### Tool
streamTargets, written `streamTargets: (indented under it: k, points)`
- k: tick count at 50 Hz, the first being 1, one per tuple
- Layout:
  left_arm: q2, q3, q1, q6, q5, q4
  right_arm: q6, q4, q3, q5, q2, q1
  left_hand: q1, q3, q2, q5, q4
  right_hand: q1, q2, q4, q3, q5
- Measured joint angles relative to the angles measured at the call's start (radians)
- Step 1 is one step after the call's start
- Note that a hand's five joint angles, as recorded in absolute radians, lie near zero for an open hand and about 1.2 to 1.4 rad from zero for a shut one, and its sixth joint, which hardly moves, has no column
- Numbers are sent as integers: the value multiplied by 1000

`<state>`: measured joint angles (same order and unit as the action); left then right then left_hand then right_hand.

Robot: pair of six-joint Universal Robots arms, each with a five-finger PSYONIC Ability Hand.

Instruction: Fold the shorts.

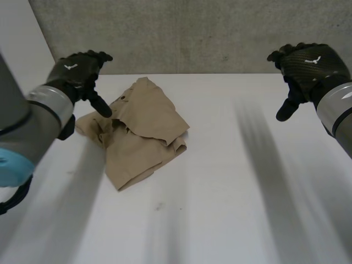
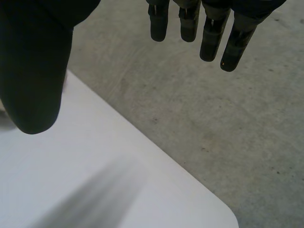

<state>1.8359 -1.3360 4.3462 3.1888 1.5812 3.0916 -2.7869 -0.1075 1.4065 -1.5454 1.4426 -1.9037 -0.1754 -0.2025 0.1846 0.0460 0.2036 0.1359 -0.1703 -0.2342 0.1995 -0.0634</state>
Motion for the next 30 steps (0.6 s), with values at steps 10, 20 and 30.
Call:
streamTargets:
  k: [10, 20, 30]
  points:
    - [409, 155, -5, 287, -1, 274, 127, 23, 86, 27, -43, -38, -43, -9, 37, 4, 8, 0, 0, 0, 0, 0]
    - [641, 329, -1, 365, -3, 296, 137, 100, 213, 32, -51, -33, -291, -240, 265, 226, 242, 0, 0, 0, 0, 0]
    - [637, 338, -58, 328, 2, 285, 154, 142, 268, 28, -47, -16, -930, -981, 1006, 944, 986, 0, 0, 0, 0, 0]
